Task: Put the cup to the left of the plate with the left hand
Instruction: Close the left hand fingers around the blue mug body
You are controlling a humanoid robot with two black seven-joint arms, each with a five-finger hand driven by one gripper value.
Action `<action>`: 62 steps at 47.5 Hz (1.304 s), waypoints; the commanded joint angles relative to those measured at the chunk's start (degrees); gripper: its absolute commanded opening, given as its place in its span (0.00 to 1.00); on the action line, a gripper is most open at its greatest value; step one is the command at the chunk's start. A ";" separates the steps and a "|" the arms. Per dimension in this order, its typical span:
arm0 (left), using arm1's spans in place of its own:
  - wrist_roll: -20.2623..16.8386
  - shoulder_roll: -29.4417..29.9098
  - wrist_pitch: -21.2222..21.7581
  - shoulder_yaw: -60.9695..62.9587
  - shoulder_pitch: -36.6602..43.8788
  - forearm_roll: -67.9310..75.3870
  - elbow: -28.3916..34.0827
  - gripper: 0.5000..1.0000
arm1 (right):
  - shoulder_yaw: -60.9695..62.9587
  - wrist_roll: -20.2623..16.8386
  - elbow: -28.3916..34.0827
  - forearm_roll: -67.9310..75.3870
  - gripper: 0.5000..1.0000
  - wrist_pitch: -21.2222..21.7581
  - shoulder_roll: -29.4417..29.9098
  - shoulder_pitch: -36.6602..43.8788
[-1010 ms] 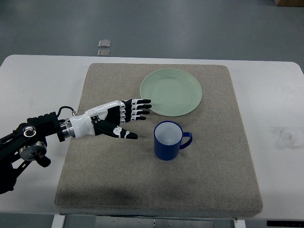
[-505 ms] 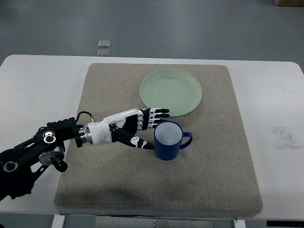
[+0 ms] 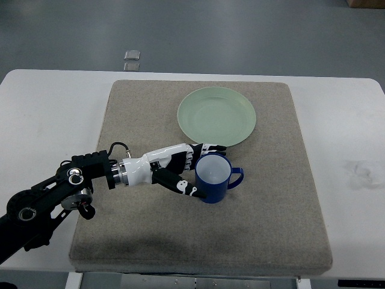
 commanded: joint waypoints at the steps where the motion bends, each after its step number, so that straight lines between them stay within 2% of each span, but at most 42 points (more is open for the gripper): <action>1: 0.01 -0.10 0.00 0.05 -0.01 0.01 0.32 1.00 | -0.01 0.00 0.00 0.00 0.86 0.01 0.00 0.00; 21: 0.01 -0.19 0.02 0.93 -0.27 0.01 0.49 1.00 | -0.01 0.00 0.00 0.00 0.86 -0.07 0.00 0.00; 27: 0.01 -0.19 1.34 1.54 -0.36 0.01 0.49 1.00 | -0.01 0.00 0.00 0.00 0.86 0.01 0.00 0.00; 50: 0.01 -2.21 2.22 1.63 -0.45 0.01 1.02 0.94 | -0.01 0.00 0.00 0.00 0.86 0.01 0.00 0.00; 56: 0.01 -2.21 2.22 1.63 -0.45 0.10 1.11 0.92 | -0.01 0.00 0.00 0.00 0.86 0.01 0.00 0.00; 62: 0.01 -2.21 2.30 1.63 -0.45 0.45 1.11 0.82 | -0.01 0.00 0.00 0.00 0.86 0.01 0.00 0.00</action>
